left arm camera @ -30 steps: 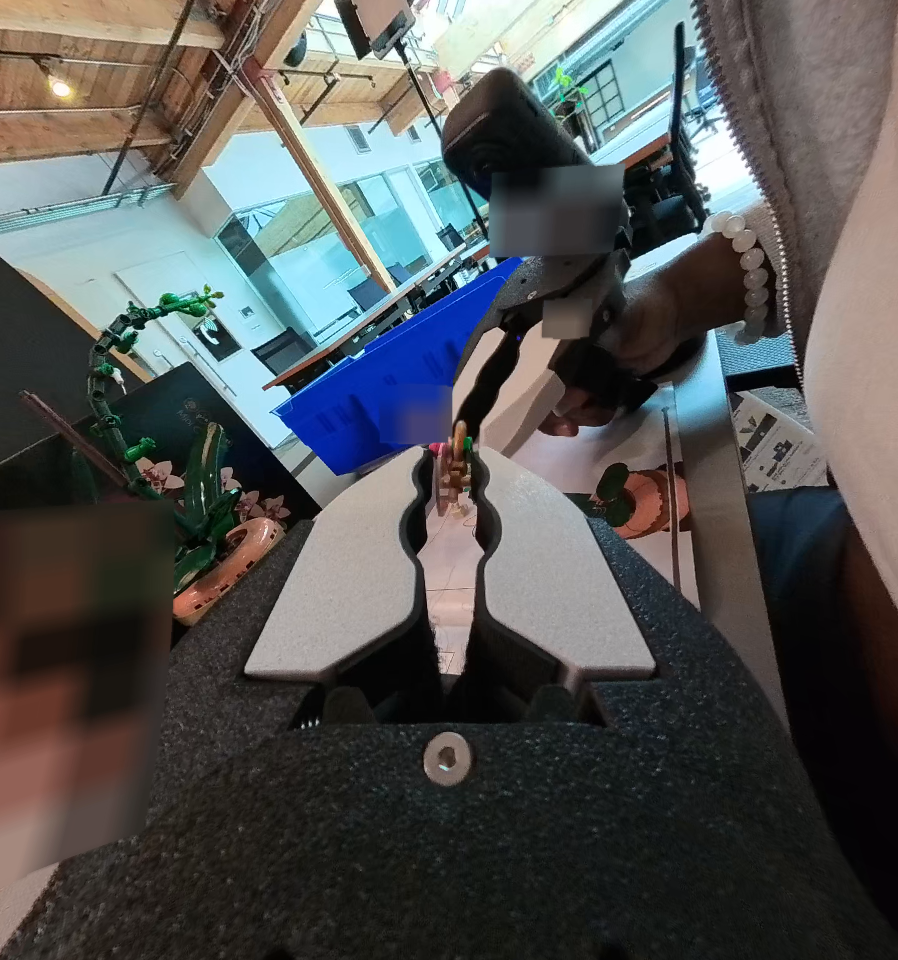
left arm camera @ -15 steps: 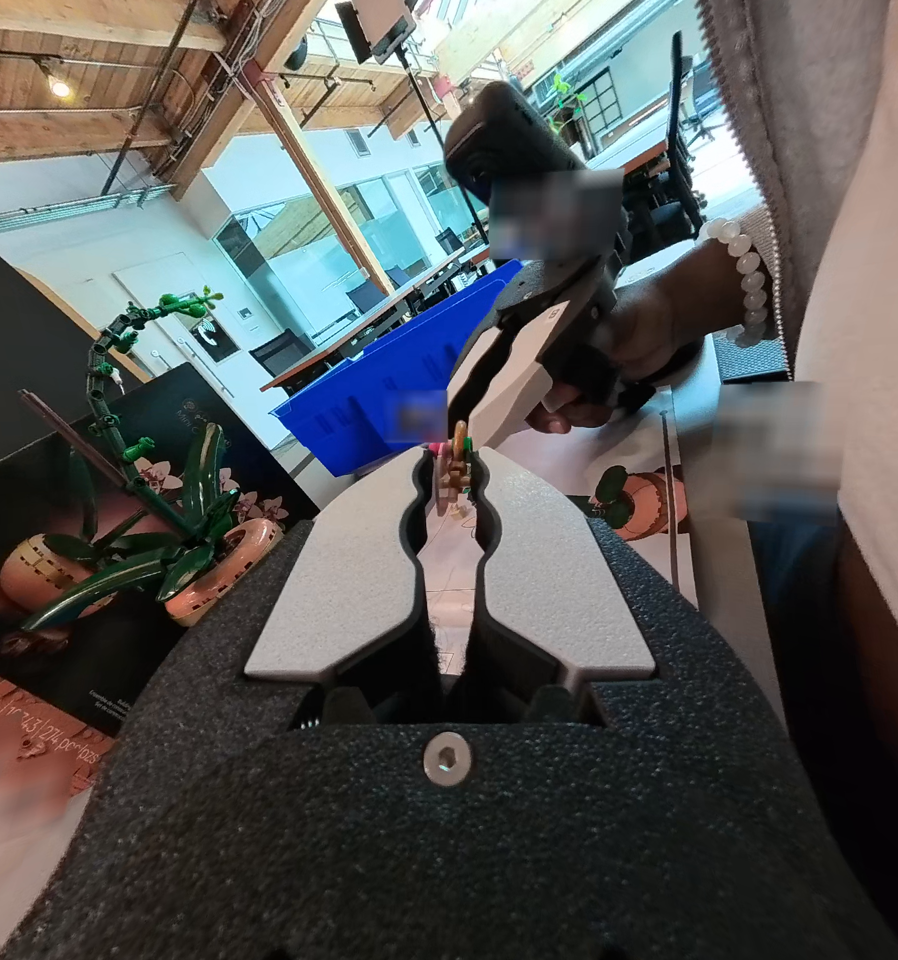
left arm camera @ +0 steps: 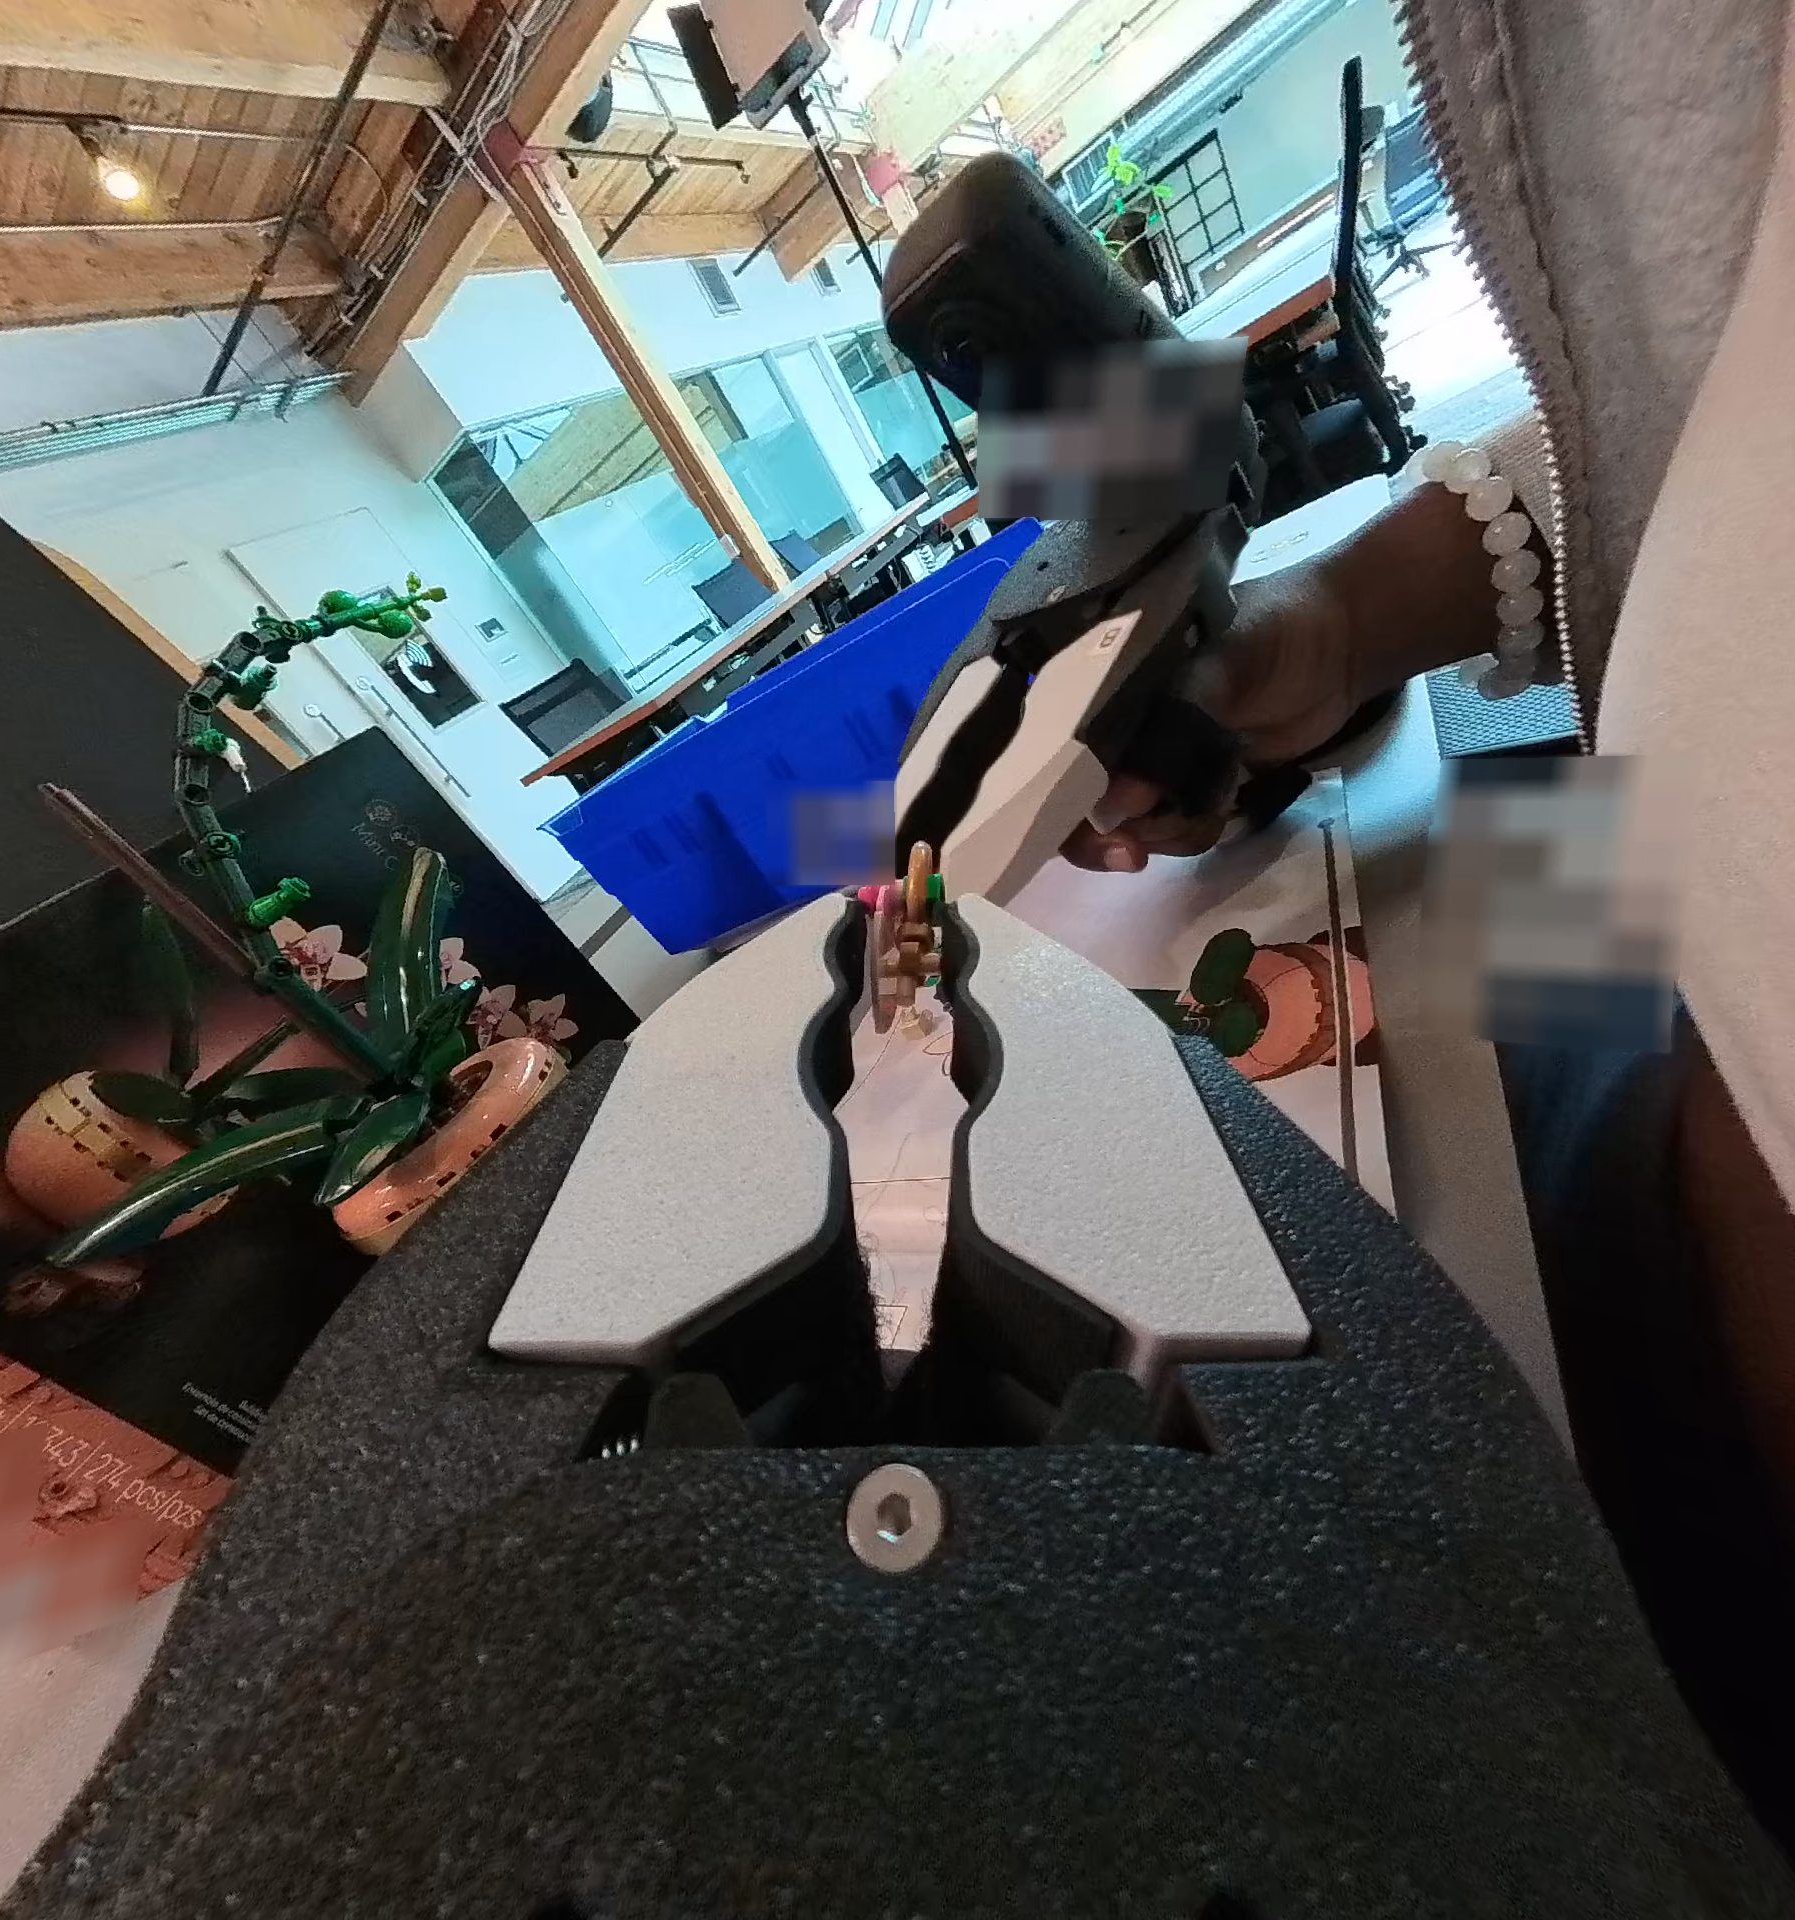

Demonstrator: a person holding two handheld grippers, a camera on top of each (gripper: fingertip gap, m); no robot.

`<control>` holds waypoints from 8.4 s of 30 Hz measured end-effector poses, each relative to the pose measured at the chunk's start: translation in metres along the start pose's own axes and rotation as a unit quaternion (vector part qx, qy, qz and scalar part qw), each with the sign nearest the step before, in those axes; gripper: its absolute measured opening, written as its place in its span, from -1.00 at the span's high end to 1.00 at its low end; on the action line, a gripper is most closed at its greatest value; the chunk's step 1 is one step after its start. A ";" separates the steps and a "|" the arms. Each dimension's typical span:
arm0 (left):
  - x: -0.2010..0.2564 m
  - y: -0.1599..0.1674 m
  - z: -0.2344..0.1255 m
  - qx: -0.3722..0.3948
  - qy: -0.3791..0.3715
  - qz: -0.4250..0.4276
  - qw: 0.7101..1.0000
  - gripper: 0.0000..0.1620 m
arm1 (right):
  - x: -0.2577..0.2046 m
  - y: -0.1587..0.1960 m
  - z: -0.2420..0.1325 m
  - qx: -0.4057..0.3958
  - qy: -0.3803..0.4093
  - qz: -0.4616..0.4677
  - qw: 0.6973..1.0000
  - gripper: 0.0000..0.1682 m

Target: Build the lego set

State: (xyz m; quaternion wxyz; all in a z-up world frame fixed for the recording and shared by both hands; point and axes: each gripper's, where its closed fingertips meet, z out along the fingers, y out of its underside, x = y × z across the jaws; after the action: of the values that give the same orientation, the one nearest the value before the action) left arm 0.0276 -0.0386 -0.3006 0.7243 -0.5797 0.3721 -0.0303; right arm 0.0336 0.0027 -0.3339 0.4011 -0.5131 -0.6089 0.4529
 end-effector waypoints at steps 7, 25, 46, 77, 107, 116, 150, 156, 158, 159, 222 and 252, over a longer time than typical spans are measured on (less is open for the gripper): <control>0.000 0.000 0.000 0.000 -0.001 0.000 1.000 0.83 | 0.005 0.006 -0.003 -0.034 0.033 -0.041 0.998 0.81; -0.002 0.002 0.002 -0.007 -0.002 -0.008 1.000 0.83 | 0.032 0.070 -0.028 -0.313 0.093 0.017 0.945 0.82; 0.012 -0.013 -0.006 0.045 0.079 -0.054 0.994 0.83 | -0.016 0.047 -0.014 -0.348 -0.201 -0.335 0.853 0.90; 0.012 -0.013 -0.010 0.051 0.085 -0.055 0.994 0.83 | -0.016 0.063 -0.020 -0.300 -0.404 -0.479 0.719 0.90; 0.008 -0.009 -0.009 0.036 0.066 -0.048 0.996 0.83 | -0.028 0.059 -0.050 -0.370 0.028 0.131 0.919 0.79; 0.008 -0.007 -0.009 0.027 0.056 -0.034 0.997 0.83 | -0.030 0.065 -0.034 -0.261 0.140 0.241 0.924 0.77; 0.006 -0.005 -0.007 0.023 0.049 -0.024 0.998 0.83 | -0.013 0.066 -0.020 -0.240 0.118 0.242 0.933 0.86; 0.005 -0.006 -0.007 0.026 0.047 -0.027 0.998 0.83 | -0.014 0.064 -0.010 -0.258 0.098 0.192 0.942 0.91; 0.005 -0.006 -0.007 0.026 0.047 -0.026 0.998 0.83 | -0.015 0.061 -0.009 -0.264 0.098 0.136 0.950 0.93; 0.005 -0.006 -0.007 0.026 0.047 -0.026 0.998 0.83 | -0.015 0.060 -0.009 -0.267 0.098 0.102 0.953 0.93; 0.040 0.057 0.009 -0.177 0.145 0.257 0.939 0.83 | -0.053 0.023 -0.012 -0.223 -0.113 -0.135 0.959 0.91; 0.053 0.064 0.013 -0.199 0.182 0.257 0.928 0.83 | -0.051 0.050 -0.002 -0.323 -0.143 -0.206 0.913 0.91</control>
State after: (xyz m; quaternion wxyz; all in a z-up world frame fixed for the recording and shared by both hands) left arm 0.0489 -0.0328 -0.3816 0.4970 -0.5808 0.6324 0.1260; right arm 0.0566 -0.0440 -0.3826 0.2069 -0.4077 -0.8648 0.2074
